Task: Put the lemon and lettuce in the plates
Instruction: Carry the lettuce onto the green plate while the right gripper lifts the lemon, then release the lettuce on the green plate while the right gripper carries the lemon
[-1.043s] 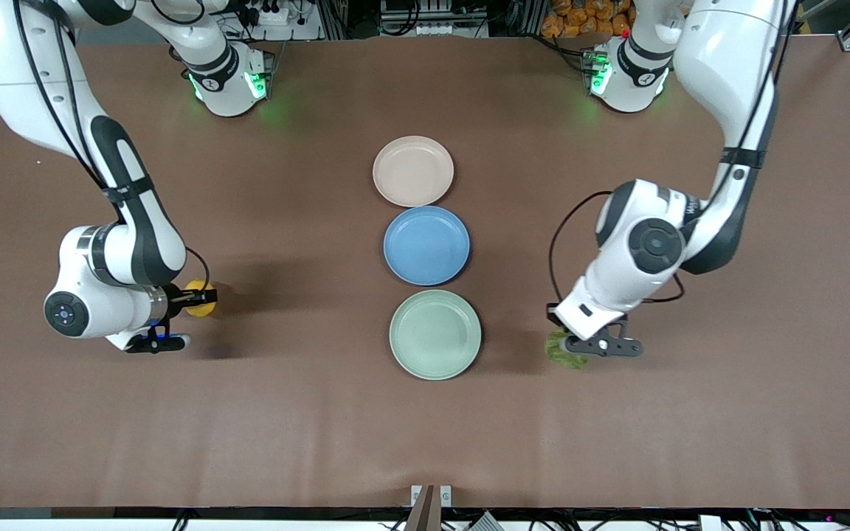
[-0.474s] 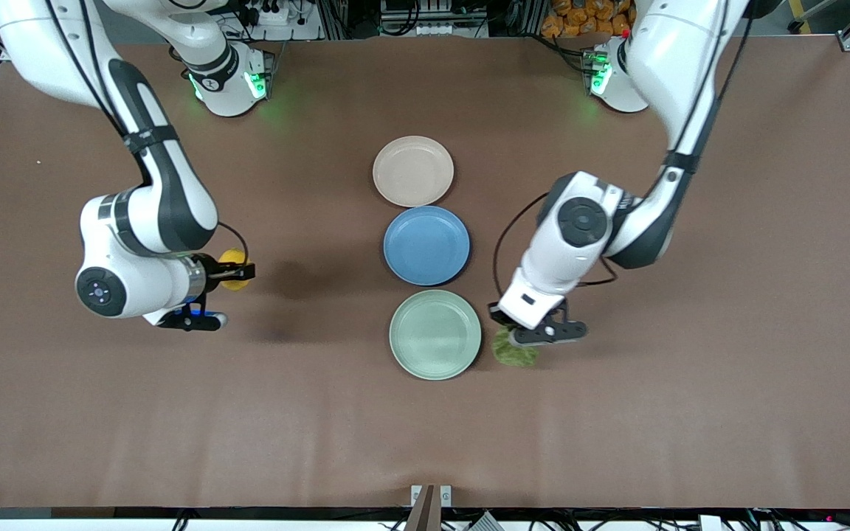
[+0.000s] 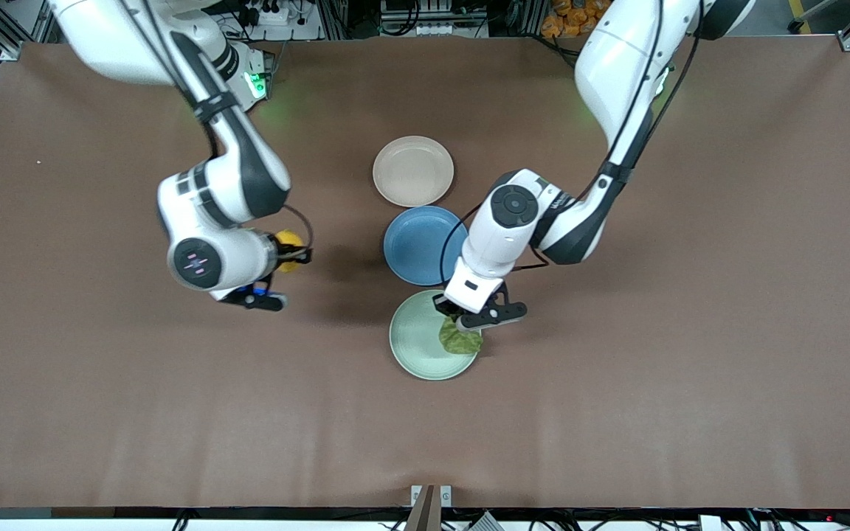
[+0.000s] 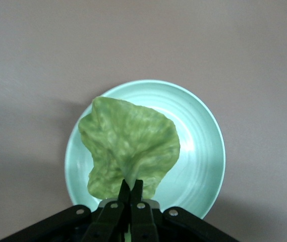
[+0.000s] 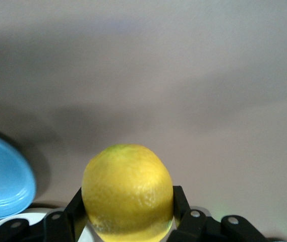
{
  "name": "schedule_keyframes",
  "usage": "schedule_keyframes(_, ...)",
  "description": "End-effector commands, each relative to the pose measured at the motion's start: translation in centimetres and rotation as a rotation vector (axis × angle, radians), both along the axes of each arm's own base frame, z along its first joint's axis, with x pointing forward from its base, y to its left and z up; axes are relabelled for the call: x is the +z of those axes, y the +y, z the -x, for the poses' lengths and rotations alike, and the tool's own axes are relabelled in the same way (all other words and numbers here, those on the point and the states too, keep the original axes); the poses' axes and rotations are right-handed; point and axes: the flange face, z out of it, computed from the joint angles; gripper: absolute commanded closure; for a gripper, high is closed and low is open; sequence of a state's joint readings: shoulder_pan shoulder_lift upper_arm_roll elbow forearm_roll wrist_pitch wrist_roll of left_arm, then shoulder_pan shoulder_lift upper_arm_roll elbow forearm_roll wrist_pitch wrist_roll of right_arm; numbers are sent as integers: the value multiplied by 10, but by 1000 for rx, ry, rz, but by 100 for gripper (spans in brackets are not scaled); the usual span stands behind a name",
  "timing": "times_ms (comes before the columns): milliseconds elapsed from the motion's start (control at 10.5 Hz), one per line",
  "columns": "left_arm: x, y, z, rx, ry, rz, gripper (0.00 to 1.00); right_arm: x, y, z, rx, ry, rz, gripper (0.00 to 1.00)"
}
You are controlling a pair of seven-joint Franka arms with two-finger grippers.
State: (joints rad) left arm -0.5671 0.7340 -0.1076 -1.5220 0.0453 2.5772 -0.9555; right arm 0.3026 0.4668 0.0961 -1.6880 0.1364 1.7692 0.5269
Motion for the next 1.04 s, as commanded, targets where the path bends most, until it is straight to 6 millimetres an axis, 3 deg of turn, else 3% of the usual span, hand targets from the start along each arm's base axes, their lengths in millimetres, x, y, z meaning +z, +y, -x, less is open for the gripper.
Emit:
schedule_keyframes(0, -40, -11, -1, 58, -17, 26, 100, 25, 36, 24, -90, 7, -5, 100)
schedule_keyframes(95, -47, -10, 0, 60, -8, 20, 89, 23, 47, 30, -115, 13, 16, 100)
schedule_keyframes(284, -50, -9, 0, 52, -7, 11, 37, 16, 70, 50, -124, 40, 18, 100)
schedule_keyframes(379, -46, -6, -2, 43, -21, -3, 17, 14, 84, 60, -136, 41, 22, 100)
schedule_keyframes(569, -24, 6, -12, 33, -40, -46, 15, 7, 119, 89, -172, 5, 47, 100)
schedule_keyframes(948, 66, 67, -50, 13, -94, -96, 10, -4, 191, 154, -202, -8, 119, 100)
